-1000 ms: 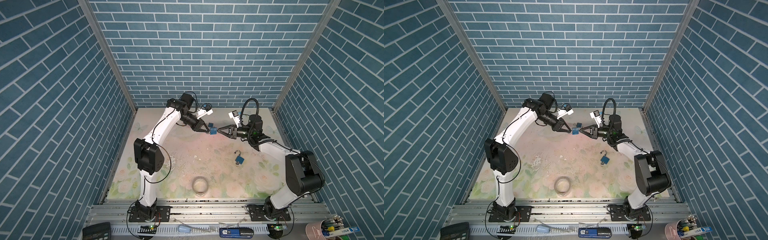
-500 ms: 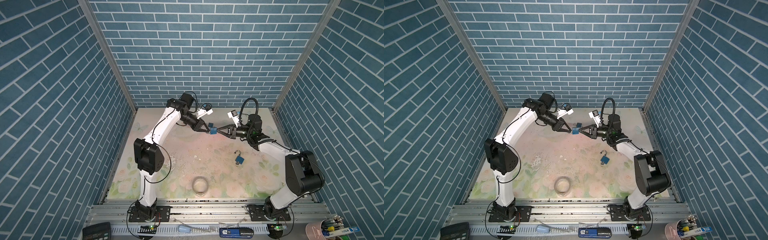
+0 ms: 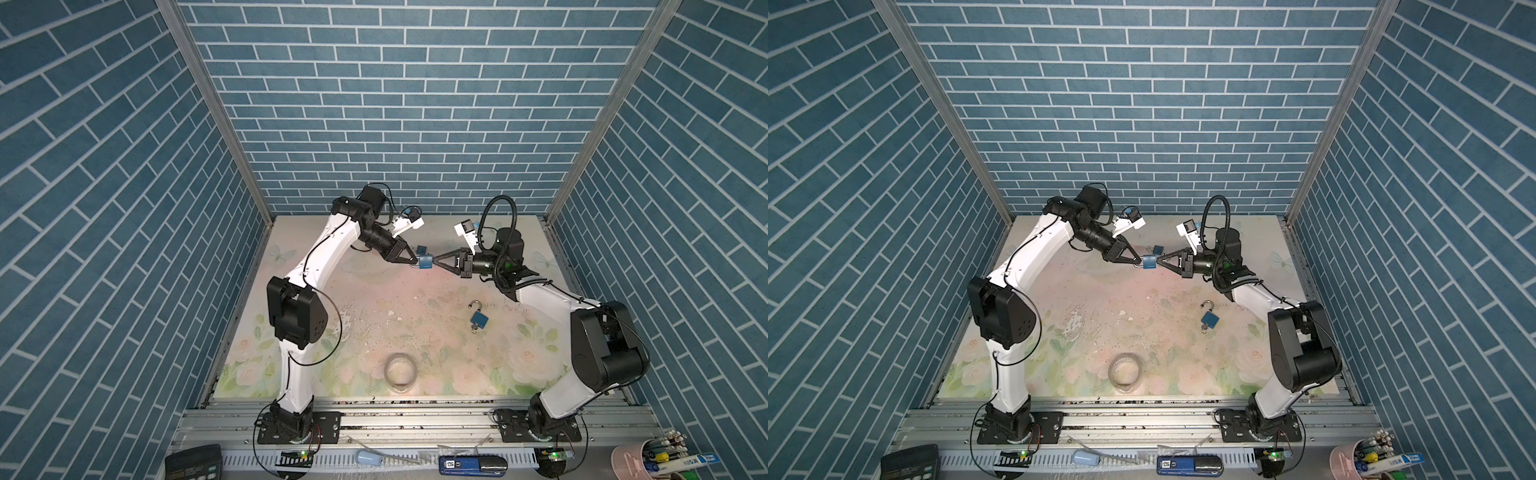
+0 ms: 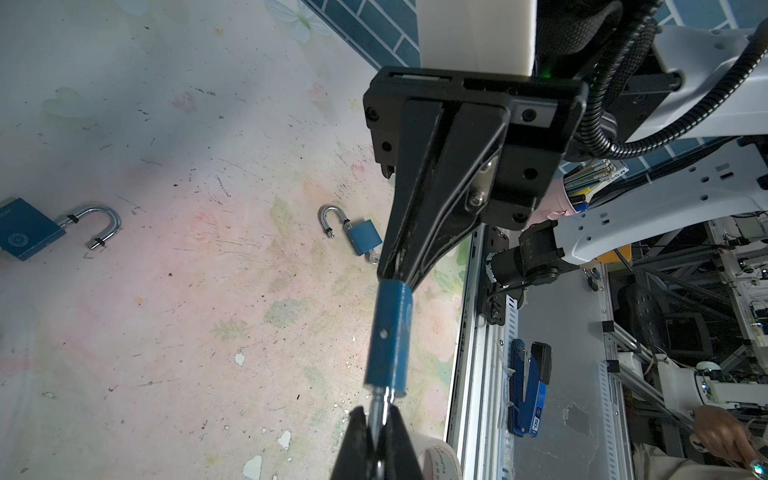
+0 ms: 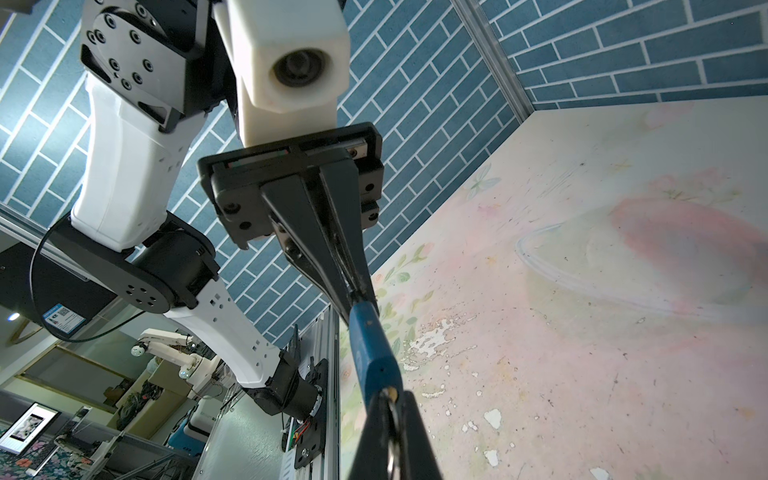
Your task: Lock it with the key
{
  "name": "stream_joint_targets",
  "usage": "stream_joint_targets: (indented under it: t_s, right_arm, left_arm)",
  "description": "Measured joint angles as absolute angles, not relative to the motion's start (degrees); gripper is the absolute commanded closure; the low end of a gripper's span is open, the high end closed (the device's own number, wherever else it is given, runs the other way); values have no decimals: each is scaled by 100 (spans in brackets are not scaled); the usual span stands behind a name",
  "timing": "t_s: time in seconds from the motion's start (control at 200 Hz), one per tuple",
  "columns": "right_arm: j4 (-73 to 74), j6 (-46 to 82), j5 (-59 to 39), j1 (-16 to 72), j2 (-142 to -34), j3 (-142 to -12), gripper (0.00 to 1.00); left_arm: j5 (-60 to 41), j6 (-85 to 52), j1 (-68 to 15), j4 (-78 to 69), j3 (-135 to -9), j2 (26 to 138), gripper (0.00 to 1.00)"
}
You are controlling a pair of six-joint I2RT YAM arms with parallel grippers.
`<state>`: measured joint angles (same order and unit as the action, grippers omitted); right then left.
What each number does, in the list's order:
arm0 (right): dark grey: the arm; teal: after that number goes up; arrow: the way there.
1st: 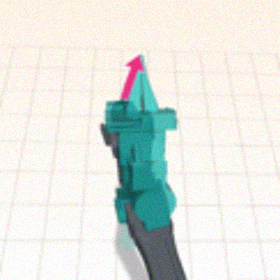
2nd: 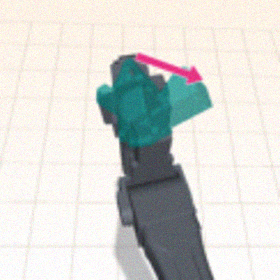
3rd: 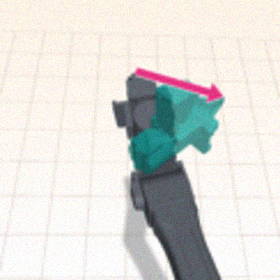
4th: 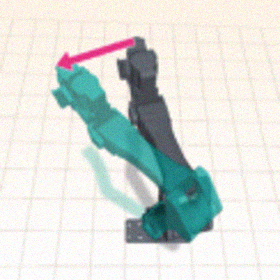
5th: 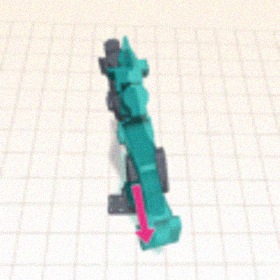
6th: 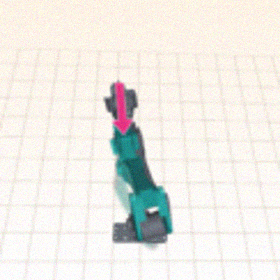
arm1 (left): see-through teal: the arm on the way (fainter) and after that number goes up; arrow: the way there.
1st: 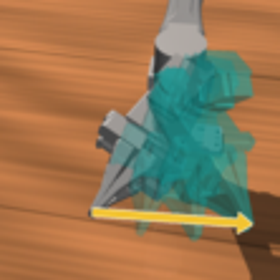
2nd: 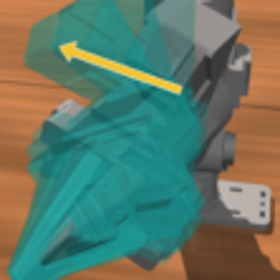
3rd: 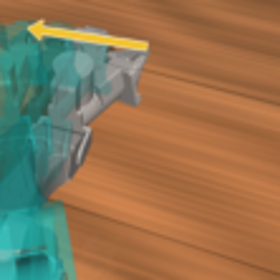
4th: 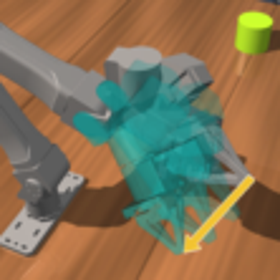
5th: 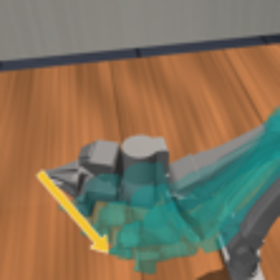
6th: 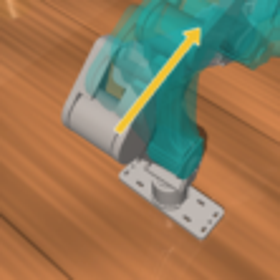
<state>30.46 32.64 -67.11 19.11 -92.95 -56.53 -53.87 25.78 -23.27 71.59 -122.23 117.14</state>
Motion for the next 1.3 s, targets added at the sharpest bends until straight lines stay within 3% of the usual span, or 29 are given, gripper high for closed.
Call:
stream_joint_targets:
  t_s: [0.495, 1.3]
  right_arm:
    - [2827, 2842, -6665, 1695, -9000, -5443, 100]
    - [2589, 2665, -6512, 1315, -8973, -5240, 100]
  left_arm:
    - [-5839, 2814, -2318, 7015, -12221, 11843, 100]
    - [-5601, 2812, -2112, 7194, -12223, 11900, 100]
